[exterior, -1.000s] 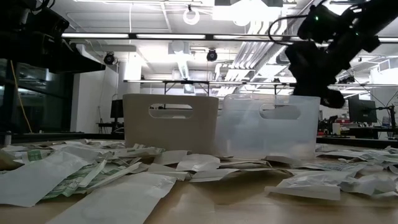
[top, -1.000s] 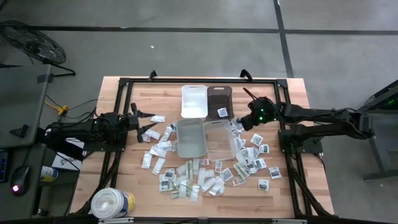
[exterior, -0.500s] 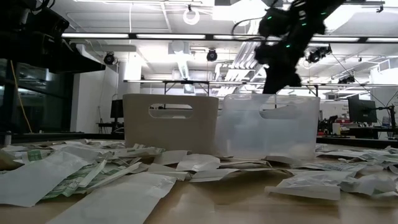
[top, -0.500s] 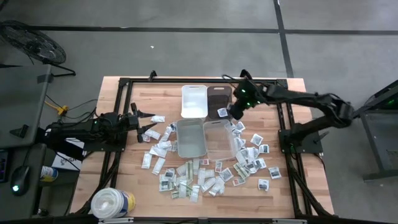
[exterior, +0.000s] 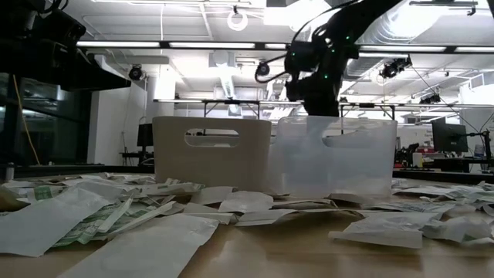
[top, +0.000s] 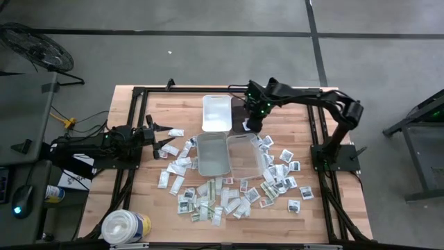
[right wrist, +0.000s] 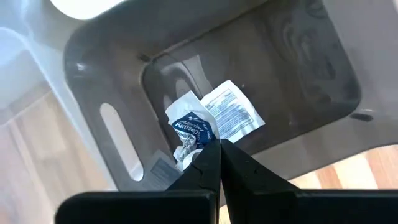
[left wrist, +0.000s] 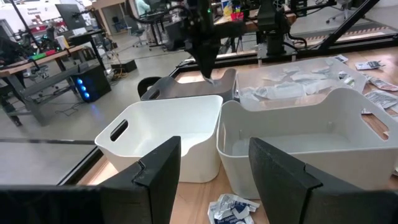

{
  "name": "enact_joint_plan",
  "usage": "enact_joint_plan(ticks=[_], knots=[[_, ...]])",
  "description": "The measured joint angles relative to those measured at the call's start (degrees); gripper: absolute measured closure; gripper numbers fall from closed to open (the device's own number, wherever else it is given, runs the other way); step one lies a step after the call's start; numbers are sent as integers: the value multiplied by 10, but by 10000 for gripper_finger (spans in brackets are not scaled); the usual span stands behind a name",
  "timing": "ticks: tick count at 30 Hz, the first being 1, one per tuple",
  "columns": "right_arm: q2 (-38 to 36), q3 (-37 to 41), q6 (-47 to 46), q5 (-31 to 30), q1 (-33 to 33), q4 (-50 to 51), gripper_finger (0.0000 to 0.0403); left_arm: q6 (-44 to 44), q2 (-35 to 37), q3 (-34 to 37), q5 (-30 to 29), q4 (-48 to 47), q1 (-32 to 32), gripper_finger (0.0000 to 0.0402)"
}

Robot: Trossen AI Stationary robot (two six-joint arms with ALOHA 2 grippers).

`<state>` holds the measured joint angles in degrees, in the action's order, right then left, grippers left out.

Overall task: Pick & Place First Aid Supplies
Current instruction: Put the blue alcohol pad into the black bin, then put the gray towelette pack into the transparent bin

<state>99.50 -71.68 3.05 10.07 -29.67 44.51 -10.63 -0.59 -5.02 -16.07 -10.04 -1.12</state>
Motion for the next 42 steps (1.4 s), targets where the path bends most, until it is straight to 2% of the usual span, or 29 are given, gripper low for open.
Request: enact_joint_plan(ticks=[11,16,25,32,38,42], knots=[[6,4,6,2,0,2,402,0,0,0,0,0,0,213],[6,4,4,23,0,2,397,0,0,0,0,0,0,213],[1,4,-30,5,-5,4,303,0,0,0,0,0,0,213],[-77,7,-126,-59,-17,79,255,0,0,0,0,0,0,213],[-171,122,-196,-36,-17,95,250,0,0,0,0,0,0,213],[-225,211,-121,-28,6,34,256,0,0,0,0,0,0,213]])
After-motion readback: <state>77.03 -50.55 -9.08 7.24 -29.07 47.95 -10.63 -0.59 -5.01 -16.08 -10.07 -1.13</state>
